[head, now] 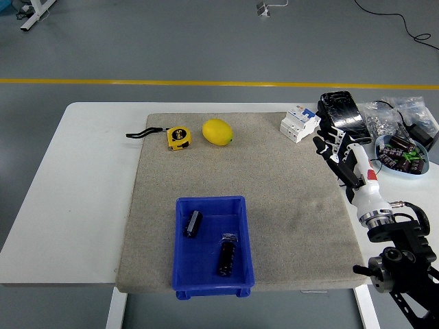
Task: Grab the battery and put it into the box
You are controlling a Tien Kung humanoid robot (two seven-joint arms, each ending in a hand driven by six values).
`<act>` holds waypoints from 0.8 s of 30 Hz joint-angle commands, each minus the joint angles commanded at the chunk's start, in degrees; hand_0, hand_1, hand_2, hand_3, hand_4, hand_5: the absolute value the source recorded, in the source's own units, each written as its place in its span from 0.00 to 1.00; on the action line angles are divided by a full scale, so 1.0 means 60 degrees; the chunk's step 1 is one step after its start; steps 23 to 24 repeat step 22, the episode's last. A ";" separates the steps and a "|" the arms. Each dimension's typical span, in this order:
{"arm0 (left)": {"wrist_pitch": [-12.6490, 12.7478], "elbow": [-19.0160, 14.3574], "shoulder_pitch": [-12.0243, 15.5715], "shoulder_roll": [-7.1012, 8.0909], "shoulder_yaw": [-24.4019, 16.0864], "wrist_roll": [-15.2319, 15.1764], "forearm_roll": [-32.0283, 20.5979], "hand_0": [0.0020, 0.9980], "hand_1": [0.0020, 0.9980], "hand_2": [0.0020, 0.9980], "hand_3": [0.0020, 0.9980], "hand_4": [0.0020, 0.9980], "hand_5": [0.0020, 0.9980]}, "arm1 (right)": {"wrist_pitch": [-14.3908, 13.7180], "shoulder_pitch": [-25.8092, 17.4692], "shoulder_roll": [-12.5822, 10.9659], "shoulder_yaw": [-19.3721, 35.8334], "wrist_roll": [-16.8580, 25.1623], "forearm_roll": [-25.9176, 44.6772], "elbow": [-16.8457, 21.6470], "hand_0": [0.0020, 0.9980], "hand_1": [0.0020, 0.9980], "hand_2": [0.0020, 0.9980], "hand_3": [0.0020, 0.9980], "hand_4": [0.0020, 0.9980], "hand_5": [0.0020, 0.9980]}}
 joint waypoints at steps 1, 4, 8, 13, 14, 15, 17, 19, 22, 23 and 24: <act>0.0002 0.0002 0.0007 0.0004 -0.0021 0.0002 0.0076 0.73 0.71 0.75 0.66 0.66 0.73 | 0.0007 -0.0013 0.0005 0.0017 -0.0005 -0.0005 -0.0009 0.73 0.75 0.81 0.82 1.00 0.69; 0.0001 0.0000 0.0029 0.0016 -0.0043 -0.0012 0.0196 0.73 0.71 0.75 0.66 0.66 0.73 | 0.0036 -0.0023 0.0026 0.0047 -0.0015 -0.0016 -0.0022 0.73 0.75 0.81 0.82 1.00 0.69; 0.0011 0.0000 0.0070 0.0022 -0.0041 -0.0033 0.0212 0.73 0.71 0.75 0.66 0.66 0.73 | 0.0053 -0.0053 0.0067 0.0076 -0.0014 -0.0016 -0.0036 0.73 0.75 0.81 0.82 1.00 0.69; 0.0041 0.0004 0.0045 0.0004 0.0052 -0.0068 0.0093 0.72 0.71 0.75 0.66 0.66 0.73 | 0.0061 -0.0065 0.0047 0.0104 -0.0022 -0.0047 -0.0022 0.73 0.75 0.81 0.82 1.00 0.69; 0.0065 0.0005 0.0032 -0.0006 0.0091 -0.0076 0.0027 0.72 0.71 0.75 0.66 0.66 0.73 | 0.0063 -0.0056 0.0040 0.0107 -0.0023 -0.0056 -0.0020 0.73 0.75 0.81 0.82 1.00 0.69; 0.0091 0.0006 0.0019 -0.0018 0.0137 -0.0087 -0.0042 0.72 0.71 0.75 0.66 0.66 0.73 | 0.0064 -0.0048 0.0031 0.0110 -0.0024 -0.0064 -0.0019 0.73 0.75 0.81 0.82 1.00 0.69; 0.0161 0.0011 -0.0012 -0.0055 0.0267 -0.0120 -0.0241 0.72 0.71 0.75 0.66 0.66 0.73 | 0.0064 -0.0024 0.0015 0.0109 -0.0022 -0.0072 -0.0026 0.73 0.75 0.81 0.82 1.00 0.69; 0.0206 0.0014 -0.0038 -0.0094 0.0338 -0.0148 -0.0373 0.72 0.71 0.75 0.66 0.66 0.73 | 0.0066 -0.0008 0.0007 0.0099 -0.0013 -0.0069 -0.0036 0.73 0.75 0.81 0.82 1.00 0.69; 0.0199 0.0018 -0.0071 -0.0141 0.0365 -0.0193 -0.0420 0.72 0.71 0.75 0.66 0.66 0.73 | 0.0071 -0.0037 -0.0001 0.0070 0.0005 -0.0077 -0.0052 0.73 0.75 0.81 0.82 1.00 0.69; 0.0199 0.0018 -0.0071 -0.0141 0.0365 -0.0193 -0.0420 0.72 0.71 0.75 0.66 0.66 0.73 | 0.0071 -0.0037 -0.0001 0.0070 0.0005 -0.0077 -0.0052 0.73 0.75 0.81 0.82 1.00 0.69; 0.0199 0.0018 -0.0071 -0.0141 0.0365 -0.0193 -0.0420 0.72 0.71 0.75 0.66 0.66 0.73 | 0.0071 -0.0037 -0.0001 0.0070 0.0005 -0.0077 -0.0052 0.73 0.75 0.81 0.82 1.00 0.69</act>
